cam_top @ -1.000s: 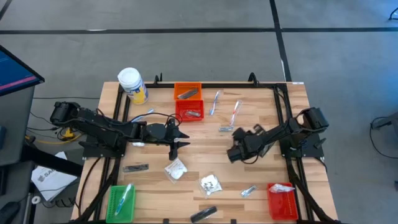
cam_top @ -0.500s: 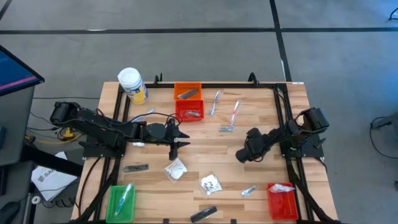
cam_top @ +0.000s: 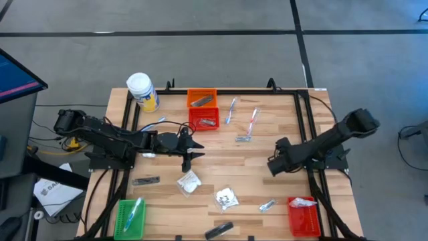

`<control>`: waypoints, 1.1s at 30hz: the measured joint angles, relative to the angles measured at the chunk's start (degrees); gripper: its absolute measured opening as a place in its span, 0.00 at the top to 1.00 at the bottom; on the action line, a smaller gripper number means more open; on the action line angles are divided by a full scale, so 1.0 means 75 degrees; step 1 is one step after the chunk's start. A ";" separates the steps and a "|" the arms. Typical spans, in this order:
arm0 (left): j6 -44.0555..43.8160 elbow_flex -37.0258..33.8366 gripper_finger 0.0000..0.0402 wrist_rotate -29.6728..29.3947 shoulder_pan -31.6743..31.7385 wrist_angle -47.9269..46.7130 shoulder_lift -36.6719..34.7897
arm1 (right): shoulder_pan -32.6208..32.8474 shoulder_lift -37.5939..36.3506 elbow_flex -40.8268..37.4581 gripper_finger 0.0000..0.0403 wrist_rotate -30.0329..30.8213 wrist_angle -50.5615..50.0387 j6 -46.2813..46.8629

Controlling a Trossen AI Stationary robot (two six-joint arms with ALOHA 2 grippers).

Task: Pick & Place Travel size toiletries
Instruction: Put the comb into the orange basket

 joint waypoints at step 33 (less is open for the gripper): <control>0.0000 0.0000 0.67 0.0000 0.0000 0.0125 -0.0003 | -0.1288 0.1230 -0.0157 1.00 -0.0128 0.6388 -0.5059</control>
